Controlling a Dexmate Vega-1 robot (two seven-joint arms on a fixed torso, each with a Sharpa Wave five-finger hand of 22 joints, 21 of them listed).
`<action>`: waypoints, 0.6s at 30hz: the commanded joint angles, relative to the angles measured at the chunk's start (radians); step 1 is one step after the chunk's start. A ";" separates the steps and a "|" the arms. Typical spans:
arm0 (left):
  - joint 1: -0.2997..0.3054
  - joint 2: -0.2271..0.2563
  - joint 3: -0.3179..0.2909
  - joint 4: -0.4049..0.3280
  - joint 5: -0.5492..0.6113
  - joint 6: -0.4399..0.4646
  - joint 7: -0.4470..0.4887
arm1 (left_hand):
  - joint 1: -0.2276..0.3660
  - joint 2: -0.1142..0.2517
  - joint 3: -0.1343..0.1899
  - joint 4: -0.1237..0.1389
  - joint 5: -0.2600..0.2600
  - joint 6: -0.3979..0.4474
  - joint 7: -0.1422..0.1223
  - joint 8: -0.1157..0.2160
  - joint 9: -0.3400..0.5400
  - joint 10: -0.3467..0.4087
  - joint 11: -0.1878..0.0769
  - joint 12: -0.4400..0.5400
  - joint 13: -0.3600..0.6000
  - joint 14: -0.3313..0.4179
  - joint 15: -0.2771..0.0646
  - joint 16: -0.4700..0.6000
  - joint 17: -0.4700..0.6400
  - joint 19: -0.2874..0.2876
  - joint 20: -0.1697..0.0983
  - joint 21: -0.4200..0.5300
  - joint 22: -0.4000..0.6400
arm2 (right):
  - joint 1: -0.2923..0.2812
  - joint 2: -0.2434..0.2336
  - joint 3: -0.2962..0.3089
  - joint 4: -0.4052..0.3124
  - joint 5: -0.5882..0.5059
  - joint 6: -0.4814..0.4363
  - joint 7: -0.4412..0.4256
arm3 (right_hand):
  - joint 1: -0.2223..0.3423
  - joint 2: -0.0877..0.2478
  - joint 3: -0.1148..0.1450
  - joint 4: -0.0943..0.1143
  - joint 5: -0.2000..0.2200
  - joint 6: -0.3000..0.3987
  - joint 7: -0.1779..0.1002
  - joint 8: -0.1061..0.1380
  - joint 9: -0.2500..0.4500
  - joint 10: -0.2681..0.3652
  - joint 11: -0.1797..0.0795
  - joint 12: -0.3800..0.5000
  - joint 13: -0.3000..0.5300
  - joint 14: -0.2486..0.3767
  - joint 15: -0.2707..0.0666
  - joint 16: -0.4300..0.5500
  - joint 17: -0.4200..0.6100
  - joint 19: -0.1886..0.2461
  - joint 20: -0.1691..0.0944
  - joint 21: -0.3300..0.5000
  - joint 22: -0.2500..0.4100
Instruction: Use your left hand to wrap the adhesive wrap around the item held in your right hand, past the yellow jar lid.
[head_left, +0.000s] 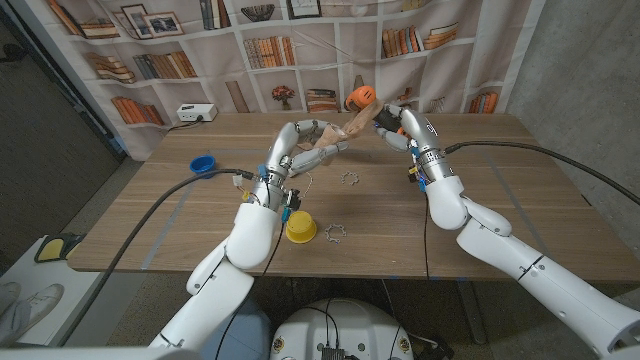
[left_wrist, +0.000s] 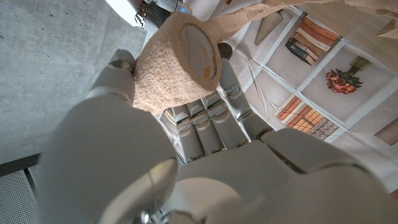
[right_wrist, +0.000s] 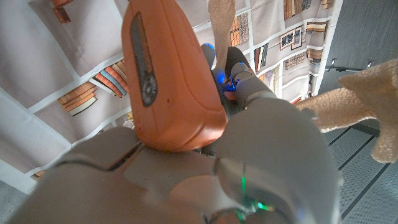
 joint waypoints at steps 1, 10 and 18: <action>0.034 -0.011 -0.020 -0.001 -0.029 0.013 0.041 | 0.194 0.202 0.032 0.028 0.003 0.018 -0.007 0.003 0.014 0.010 0.002 -0.005 0.005 0.002 0.004 -0.004 0.001 -0.006 -0.001 0.007 0.001 | -0.027 -0.022 0.020 -0.027 0.014 0.024 -0.012 | -0.025 0.040 0.124 0.121 -0.002 0.062 -0.059 0.007 0.004 0.019 -0.008 0.005 0.002 0.006 -0.069 -0.003 0.001 0.005 -0.154 0.063 0.003; 0.029 -0.032 -0.015 0.034 -0.053 0.000 0.077 | 0.194 0.201 0.033 0.026 0.003 0.019 -0.007 0.002 0.014 0.011 0.000 -0.007 0.006 0.002 0.003 -0.005 0.001 -0.006 -0.001 0.011 0.000 | -0.045 -0.034 0.031 -0.039 0.031 0.034 -0.007 | -0.025 0.040 0.124 0.121 -0.002 0.062 -0.059 0.007 0.004 0.019 -0.010 0.004 0.002 0.005 -0.070 -0.004 0.001 0.005 -0.153 0.063 0.003; 0.024 -0.036 -0.011 0.056 -0.073 -0.003 0.082 | 0.195 0.201 0.034 0.026 0.003 0.020 -0.004 0.001 0.015 0.013 0.003 -0.009 0.006 0.004 0.003 -0.005 0.001 -0.011 -0.001 0.013 -0.001 | -0.061 -0.042 0.040 -0.054 0.038 0.031 -0.005 | -0.025 0.040 0.124 0.120 -0.002 0.062 -0.058 0.007 0.004 0.019 -0.008 0.003 0.002 0.006 -0.070 -0.004 0.001 0.005 -0.154 0.063 0.003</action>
